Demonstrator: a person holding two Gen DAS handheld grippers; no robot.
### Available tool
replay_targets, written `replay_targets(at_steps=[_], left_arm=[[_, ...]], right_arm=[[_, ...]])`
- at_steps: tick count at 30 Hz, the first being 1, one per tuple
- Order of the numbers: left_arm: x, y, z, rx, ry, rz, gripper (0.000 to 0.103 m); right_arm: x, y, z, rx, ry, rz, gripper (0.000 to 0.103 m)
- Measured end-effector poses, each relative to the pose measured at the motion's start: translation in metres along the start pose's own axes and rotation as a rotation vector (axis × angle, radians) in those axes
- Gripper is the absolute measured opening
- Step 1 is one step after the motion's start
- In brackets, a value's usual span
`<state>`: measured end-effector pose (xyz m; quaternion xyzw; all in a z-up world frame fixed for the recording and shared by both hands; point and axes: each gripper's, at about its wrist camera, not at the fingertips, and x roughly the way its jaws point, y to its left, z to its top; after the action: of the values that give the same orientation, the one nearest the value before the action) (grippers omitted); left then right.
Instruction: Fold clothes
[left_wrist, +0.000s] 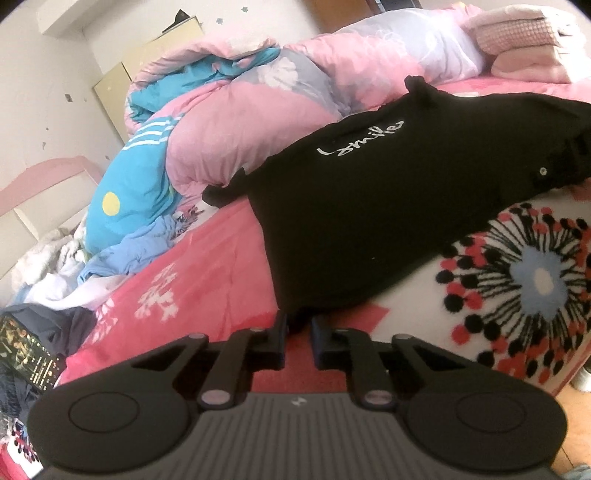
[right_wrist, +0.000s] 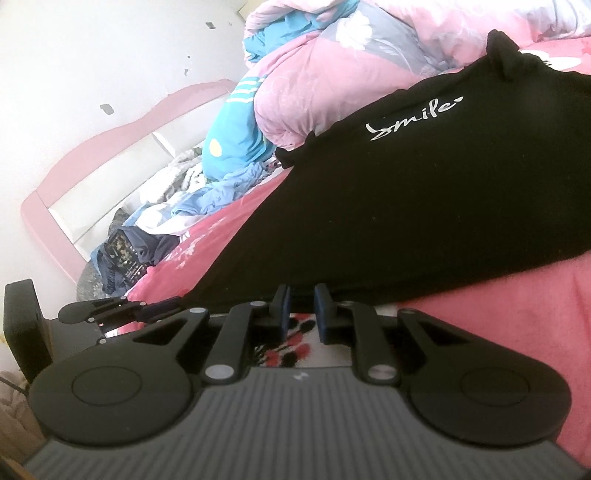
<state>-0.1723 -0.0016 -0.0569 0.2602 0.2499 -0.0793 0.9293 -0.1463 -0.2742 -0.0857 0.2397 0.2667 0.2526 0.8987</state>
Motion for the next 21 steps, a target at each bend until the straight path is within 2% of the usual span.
replay_targets(at_steps=[7,12,21], left_arm=[[-0.019,0.008,0.001,-0.018,-0.035,0.007,0.002],[-0.021,0.009,-0.005,0.004,-0.011,-0.016,0.002],[-0.024,0.024,-0.012,-0.067,0.008,-0.081,0.001]], right_arm=[[0.0,-0.001,0.0,0.004,-0.003,0.005,0.013],[0.0,-0.001,-0.001,0.005,-0.005,0.006,0.013],[-0.001,-0.001,-0.001,0.005,-0.005,0.004,0.013]])
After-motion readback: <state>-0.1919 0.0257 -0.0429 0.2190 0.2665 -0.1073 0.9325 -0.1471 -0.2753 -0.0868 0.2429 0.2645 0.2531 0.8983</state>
